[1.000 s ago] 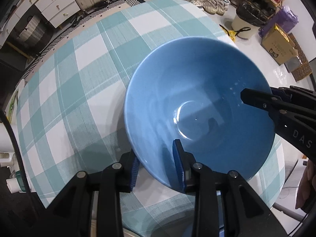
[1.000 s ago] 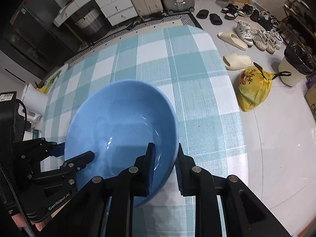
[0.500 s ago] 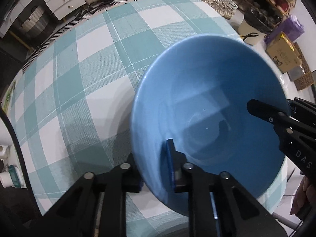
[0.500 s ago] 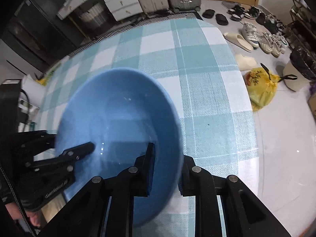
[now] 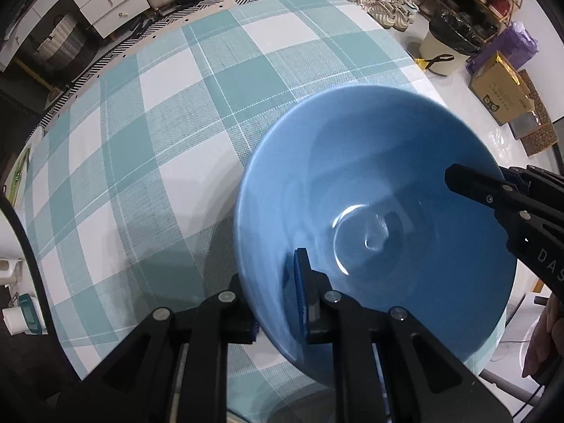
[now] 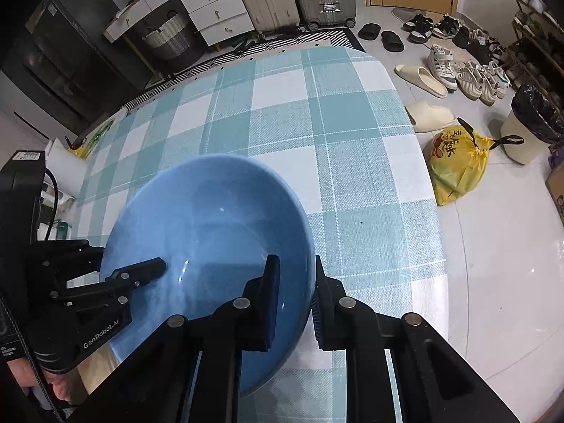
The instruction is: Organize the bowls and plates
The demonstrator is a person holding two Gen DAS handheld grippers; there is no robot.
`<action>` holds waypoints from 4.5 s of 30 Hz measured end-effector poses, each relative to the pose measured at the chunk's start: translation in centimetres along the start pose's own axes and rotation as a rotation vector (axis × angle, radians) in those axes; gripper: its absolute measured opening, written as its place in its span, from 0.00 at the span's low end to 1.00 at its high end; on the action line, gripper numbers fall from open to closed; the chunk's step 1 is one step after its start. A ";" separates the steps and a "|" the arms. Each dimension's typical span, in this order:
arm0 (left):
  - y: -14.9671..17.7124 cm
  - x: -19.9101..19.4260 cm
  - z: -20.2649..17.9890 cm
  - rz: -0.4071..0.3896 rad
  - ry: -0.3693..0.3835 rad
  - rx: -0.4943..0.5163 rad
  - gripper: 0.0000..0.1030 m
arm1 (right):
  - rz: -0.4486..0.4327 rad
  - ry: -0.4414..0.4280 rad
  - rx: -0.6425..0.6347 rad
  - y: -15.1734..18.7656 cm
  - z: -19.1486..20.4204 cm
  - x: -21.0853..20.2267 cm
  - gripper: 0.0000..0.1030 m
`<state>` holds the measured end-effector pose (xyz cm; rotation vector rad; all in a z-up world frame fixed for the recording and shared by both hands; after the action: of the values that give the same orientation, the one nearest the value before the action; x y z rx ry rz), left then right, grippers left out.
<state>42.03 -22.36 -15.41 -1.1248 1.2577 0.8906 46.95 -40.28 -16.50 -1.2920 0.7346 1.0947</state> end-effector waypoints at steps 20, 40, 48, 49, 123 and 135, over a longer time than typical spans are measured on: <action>2.7 -7.1 -0.1 -0.083 0.002 0.008 0.13 | -0.073 -0.001 0.000 1.4 2.8 -8.0 0.15; 11.5 -12.4 0.4 -0.157 0.025 0.001 0.14 | -0.133 0.033 -0.050 8.6 8.9 -16.8 0.16; 15.7 -11.0 1.0 -0.135 0.022 -0.011 0.14 | -0.137 0.026 -0.037 12.6 11.1 -15.7 0.16; 16.1 -10.8 1.0 -0.131 0.021 -0.014 0.14 | -0.134 0.023 -0.034 13.0 11.3 -15.5 0.16; 25.2 -4.8 1.1 -0.431 0.206 -0.197 0.38 | -0.371 -0.170 0.111 23.7 11.2 -13.8 0.30; 25.4 -6.2 1.4 -0.473 0.232 -0.254 0.43 | -0.553 -0.009 0.011 24.5 11.9 -17.7 0.52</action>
<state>17.20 -14.23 -13.05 -1.6821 1.0096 0.5801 16.38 -34.24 -7.39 -1.3691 0.3384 0.6449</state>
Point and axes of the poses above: each gripper's, at about its wrist camera, not at the fingertips, and x roughly the way its jaws point, z to its left, y to its underside, the point moved 7 cm from there along x, roughly the way its jaws point, and after that the axes turned 13 degrees about -x, right-handed, at the moved point
